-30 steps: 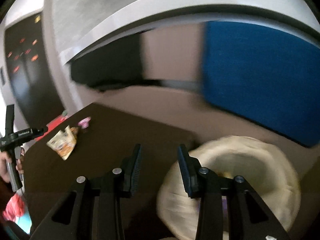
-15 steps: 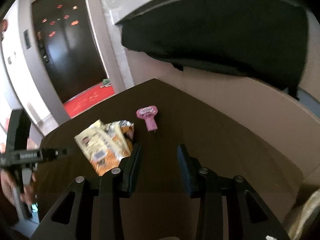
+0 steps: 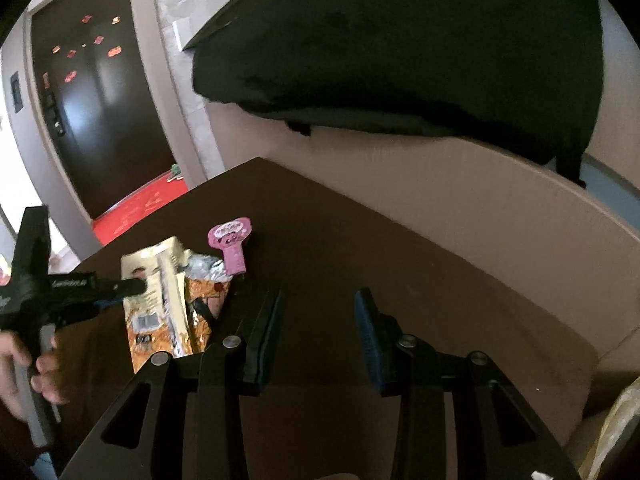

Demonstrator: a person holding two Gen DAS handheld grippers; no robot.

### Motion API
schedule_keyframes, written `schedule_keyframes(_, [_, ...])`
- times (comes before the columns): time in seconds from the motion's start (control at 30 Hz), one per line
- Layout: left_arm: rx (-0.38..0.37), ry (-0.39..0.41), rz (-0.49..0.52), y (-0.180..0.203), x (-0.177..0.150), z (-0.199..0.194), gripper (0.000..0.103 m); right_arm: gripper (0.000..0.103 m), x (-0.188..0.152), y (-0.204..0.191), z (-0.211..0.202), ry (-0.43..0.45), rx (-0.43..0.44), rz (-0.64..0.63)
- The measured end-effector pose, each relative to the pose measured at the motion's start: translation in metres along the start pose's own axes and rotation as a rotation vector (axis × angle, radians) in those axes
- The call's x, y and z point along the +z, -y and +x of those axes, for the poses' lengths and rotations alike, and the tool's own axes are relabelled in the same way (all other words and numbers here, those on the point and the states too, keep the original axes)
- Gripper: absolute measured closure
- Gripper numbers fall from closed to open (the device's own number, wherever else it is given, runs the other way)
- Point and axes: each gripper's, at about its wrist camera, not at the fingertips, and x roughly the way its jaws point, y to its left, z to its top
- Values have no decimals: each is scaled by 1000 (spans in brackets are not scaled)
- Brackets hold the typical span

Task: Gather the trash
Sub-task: 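Return the left gripper to the table and grasp the snack wrappers, then grasp the pink lollipop wrapper with the right gripper while the left holds the wrappers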

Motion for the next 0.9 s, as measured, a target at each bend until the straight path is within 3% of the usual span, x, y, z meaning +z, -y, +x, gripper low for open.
schedule_keyframes(0.13, [15, 29, 109, -3, 7, -20, 97, 67, 5, -20, 14, -10, 73, -90])
schedule_keyframes(0.27, [23, -5, 202, -14, 11, -39, 97, 66, 24, -46, 41, -30, 165, -157])
schedule_keyframes(0.47, [17, -36, 235, -35, 12, -52, 97, 57, 50, -70, 101, -137, 170, -226])
schedule_keyframes(0.67, [-14, -43, 242, -44, 12, -48, 97, 57, 59, -82, 144, -213, 90, -282])
schedule_keyframes(0.83, [-28, -30, 252, -38, 9, -47, 97, 58, 66, -84, 156, -210, 76, -270])
schedule_keyframes(0.9, [-38, -23, 258, -34, 6, -48, 97, 59, 66, -86, 147, -171, 80, -273])
